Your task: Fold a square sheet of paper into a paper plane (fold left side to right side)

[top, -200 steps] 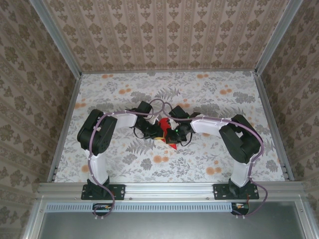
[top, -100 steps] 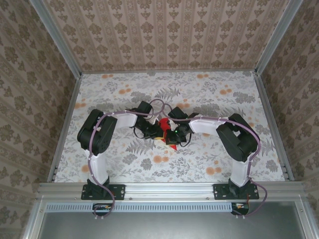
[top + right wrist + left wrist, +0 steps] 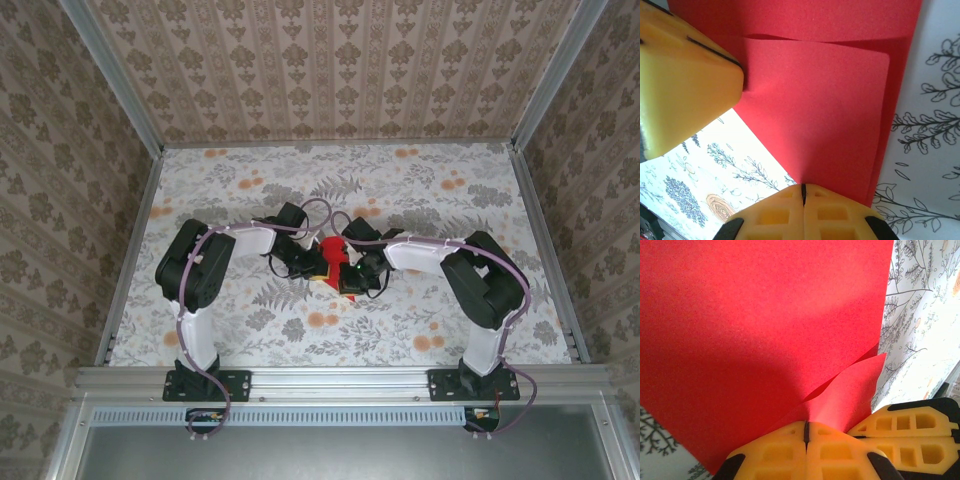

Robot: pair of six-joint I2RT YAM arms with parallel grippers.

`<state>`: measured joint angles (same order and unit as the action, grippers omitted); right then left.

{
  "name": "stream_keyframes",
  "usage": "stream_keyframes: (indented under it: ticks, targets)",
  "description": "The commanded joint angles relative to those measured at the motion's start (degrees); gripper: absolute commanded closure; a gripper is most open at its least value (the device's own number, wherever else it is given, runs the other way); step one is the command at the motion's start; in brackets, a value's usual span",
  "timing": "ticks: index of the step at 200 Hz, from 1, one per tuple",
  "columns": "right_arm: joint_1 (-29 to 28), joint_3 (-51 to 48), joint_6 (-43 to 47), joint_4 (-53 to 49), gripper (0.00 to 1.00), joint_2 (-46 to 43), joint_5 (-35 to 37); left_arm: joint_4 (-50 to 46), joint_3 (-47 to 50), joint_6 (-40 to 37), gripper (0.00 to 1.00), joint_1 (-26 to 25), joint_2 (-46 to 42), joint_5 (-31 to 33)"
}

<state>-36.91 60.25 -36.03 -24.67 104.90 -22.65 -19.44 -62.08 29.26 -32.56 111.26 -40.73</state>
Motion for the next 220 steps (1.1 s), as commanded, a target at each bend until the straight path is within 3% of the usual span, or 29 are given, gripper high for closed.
stream_keyframes:
  ticks: [1, 107, 157, 220]
  targets:
    - [0.3, -2.0, -0.28, -5.83, 1.0, -1.45, 2.72, -6.22, 1.37, -1.69, 0.99, 0.12, 3.26, 8.1]
    - [1.26, -6.85, 1.3, -12.05, 1.0, -5.86, 4.73, -6.68, 1.0, -2.02, 0.99, 0.3, 3.18, 8.55]
    - [1.57, -3.4, 1.95, -7.66, 1.0, -12.34, -1.99, -6.58, 0.37, -1.44, 0.99, 0.12, 2.82, 7.97]
    - [1.4, 0.05, -0.79, -1.0, 1.0, -3.18, -2.29, -6.1, 0.12, -0.87, 0.99, -0.23, 2.29, 7.51]
